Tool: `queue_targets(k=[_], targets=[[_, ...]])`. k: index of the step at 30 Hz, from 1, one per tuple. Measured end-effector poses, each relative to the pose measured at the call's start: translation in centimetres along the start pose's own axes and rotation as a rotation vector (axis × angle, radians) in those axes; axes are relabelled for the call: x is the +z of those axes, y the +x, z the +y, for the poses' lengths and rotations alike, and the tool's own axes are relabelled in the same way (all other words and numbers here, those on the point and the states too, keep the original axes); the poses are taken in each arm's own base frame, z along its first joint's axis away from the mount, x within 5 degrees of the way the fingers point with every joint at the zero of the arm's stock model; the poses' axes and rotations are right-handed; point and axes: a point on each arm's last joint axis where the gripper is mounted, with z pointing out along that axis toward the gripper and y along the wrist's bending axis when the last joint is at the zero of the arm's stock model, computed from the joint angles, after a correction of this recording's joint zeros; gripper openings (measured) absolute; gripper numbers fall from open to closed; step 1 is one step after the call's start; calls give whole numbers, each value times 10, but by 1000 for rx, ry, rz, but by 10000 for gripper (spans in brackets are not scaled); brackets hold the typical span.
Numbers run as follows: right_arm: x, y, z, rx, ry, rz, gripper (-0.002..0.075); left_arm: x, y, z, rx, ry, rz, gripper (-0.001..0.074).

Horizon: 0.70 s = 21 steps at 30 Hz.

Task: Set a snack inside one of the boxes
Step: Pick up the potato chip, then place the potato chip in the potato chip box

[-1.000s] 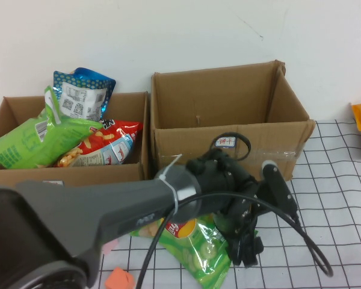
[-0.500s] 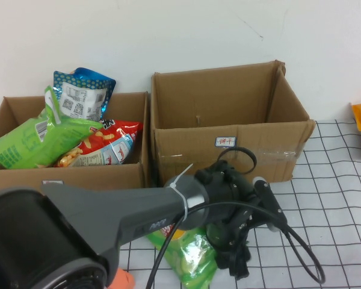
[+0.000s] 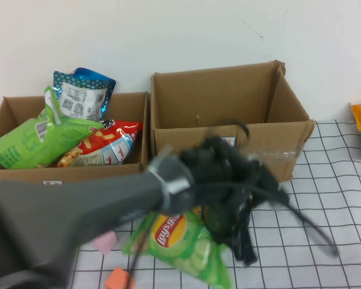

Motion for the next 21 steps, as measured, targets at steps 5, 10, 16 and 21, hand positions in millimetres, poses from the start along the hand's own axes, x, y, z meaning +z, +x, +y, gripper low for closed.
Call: queue_targets(k=[5,10,16,21], targets=[[0,0,0,0,0,0,-1,-84,2,-1,-77,62,-152,10],[0,0,0,0,0,0,-1,-170,21,4,-86,-7,-313,6],[0,0,0,1,0,0,-1,-249,55,30,-168,-303,-498,6],[0,0,0,1,0,0,-1,-274,72,64,-276,-413,-627,5]])
